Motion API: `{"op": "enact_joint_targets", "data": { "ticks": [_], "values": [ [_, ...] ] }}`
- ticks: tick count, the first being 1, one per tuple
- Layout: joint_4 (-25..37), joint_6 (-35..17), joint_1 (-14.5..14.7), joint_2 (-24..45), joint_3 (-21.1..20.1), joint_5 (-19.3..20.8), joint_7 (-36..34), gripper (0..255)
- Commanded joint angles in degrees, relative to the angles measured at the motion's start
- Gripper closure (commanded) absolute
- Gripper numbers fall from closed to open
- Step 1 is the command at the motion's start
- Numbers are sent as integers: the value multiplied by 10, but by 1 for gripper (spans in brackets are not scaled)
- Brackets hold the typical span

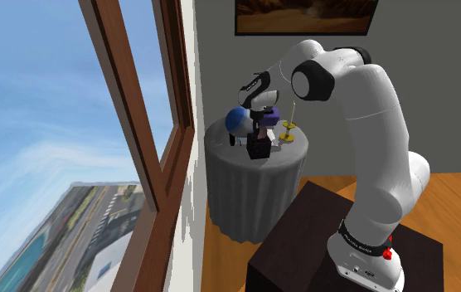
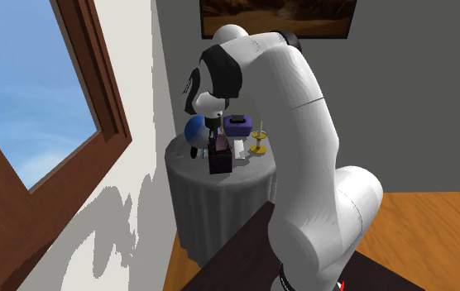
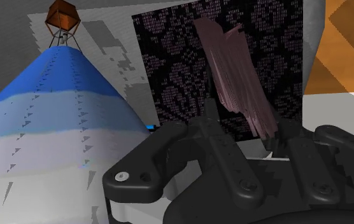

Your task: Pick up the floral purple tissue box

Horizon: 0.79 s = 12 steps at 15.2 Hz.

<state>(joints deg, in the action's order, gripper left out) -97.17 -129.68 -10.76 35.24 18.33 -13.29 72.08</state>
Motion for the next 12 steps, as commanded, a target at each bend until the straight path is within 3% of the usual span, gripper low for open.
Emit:
{"op": "enact_joint_targets", "data": {
  "ticks": [1, 12],
  "values": [
    [-1, 0, 0, 0, 0, 0, 0, 255],
    [14, 61, 8, -48, 13, 19, -11, 255]
  ]
}}
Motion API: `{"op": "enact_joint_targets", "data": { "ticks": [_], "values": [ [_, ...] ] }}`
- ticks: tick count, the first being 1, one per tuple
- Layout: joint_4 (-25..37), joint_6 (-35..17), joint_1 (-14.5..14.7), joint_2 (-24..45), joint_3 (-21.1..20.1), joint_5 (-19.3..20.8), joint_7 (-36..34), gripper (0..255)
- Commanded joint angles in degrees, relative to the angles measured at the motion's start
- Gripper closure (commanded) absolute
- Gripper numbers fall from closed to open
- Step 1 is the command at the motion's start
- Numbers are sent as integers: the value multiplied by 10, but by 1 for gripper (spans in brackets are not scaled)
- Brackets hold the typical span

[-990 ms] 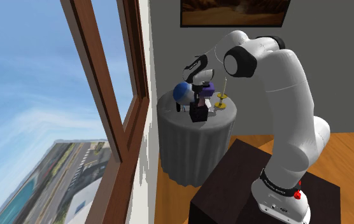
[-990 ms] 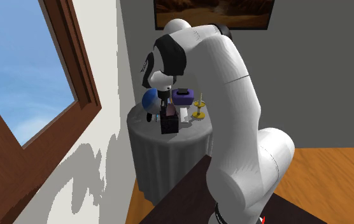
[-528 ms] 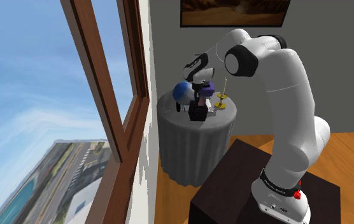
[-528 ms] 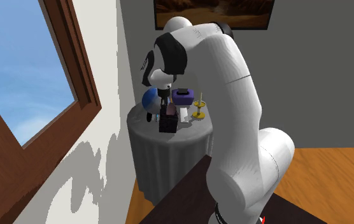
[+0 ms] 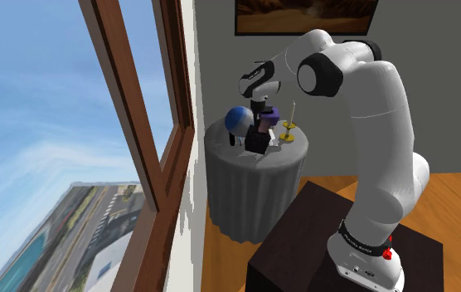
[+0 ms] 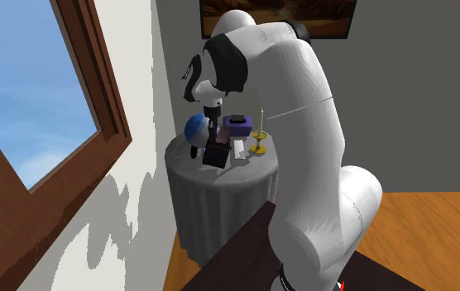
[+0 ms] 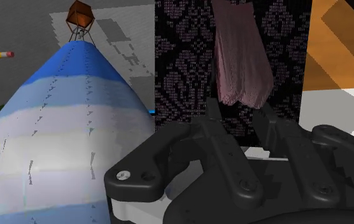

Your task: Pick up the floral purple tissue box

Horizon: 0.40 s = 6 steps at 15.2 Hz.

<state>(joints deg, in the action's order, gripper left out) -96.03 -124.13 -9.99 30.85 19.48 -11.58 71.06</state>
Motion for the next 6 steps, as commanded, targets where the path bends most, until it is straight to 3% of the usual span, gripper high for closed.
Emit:
{"op": "enact_joint_targets", "data": {
  "ticks": [1, 6],
  "values": [
    [4, 11, 1, -8, 2, 3, -2, 255],
    [12, 30, 3, -20, 5, 8, -5, 255]
  ]
}}
